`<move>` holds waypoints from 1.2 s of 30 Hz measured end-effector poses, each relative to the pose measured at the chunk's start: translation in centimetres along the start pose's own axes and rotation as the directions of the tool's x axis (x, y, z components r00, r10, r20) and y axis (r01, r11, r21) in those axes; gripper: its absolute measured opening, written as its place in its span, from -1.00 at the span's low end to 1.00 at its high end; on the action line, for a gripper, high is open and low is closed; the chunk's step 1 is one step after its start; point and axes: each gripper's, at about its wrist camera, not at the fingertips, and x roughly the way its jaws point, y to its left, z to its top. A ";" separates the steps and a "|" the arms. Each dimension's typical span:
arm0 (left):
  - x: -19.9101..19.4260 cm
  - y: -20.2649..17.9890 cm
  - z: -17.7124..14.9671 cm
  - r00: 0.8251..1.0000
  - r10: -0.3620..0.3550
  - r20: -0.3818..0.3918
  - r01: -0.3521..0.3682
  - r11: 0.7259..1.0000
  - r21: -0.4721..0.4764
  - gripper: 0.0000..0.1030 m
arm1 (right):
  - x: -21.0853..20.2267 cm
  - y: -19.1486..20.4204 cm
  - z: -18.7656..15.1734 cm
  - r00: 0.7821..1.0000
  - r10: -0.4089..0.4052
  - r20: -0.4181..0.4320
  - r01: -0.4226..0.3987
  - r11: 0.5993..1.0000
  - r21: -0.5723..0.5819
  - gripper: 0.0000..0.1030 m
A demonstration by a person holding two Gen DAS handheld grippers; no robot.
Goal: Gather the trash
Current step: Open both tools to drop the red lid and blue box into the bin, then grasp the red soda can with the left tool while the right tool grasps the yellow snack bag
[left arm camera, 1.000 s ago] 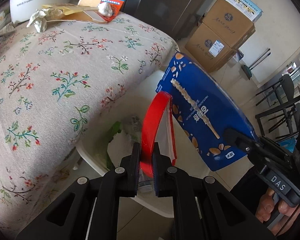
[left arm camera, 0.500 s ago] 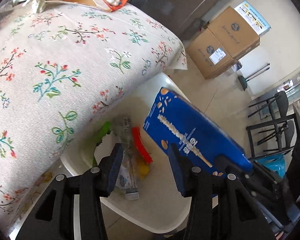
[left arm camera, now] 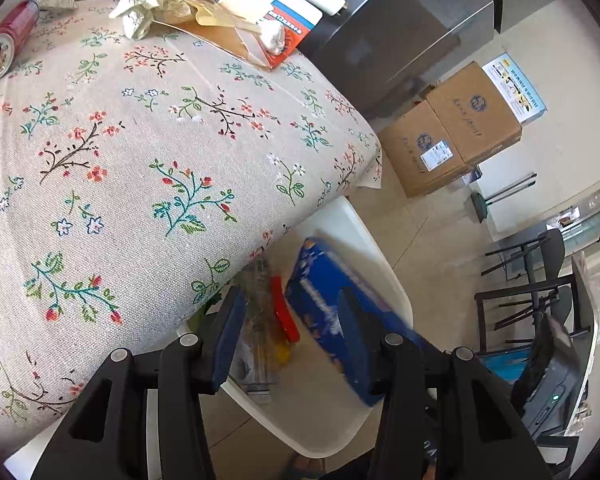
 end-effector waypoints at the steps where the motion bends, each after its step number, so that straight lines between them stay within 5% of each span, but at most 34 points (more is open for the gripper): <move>1: -0.1 0.0 0.0 1.000 0.000 0.000 0.000 1.000 0.000 -0.02 | 0.7 0.4 -0.1 0.999 0.007 -0.037 -0.007 1.000 -0.011 -0.01; 2: -0.2 0.1 -0.1 1.000 -0.001 0.001 0.001 1.000 0.000 -0.02 | 1.3 0.8 -0.3 0.998 0.008 -0.064 -0.009 1.000 -0.021 0.28; 3: -0.4 0.2 -0.2 1.000 -0.003 0.003 0.003 1.000 0.001 -0.02 | 1.6 1.2 -0.6 0.997 0.010 -0.077 -0.013 0.999 -0.032 0.34; 14: -3.5 0.7 0.3 0.998 -0.011 0.066 0.011 1.000 -0.006 -0.02 | 1.5 1.5 -0.7 0.996 0.024 -0.082 -0.026 0.999 -0.025 0.34; 25: -6.5 2.8 2.0 0.990 0.026 0.140 -0.015 0.997 -0.075 -0.02 | -0.7 1.3 0.4 0.996 0.087 0.036 -0.087 0.996 0.017 0.34; 31: -9.8 6.8 3.9 0.969 0.112 0.221 -0.069 0.979 -0.191 0.10 | -1.4 1.5 0.9 0.990 0.114 0.082 -0.117 0.993 0.028 0.39; 36: -13.6 11.9 6.1 0.939 0.218 0.266 -0.116 0.929 -0.352 0.27 | -1.4 2.2 1.5 0.984 0.147 0.097 -0.149 0.989 0.018 0.39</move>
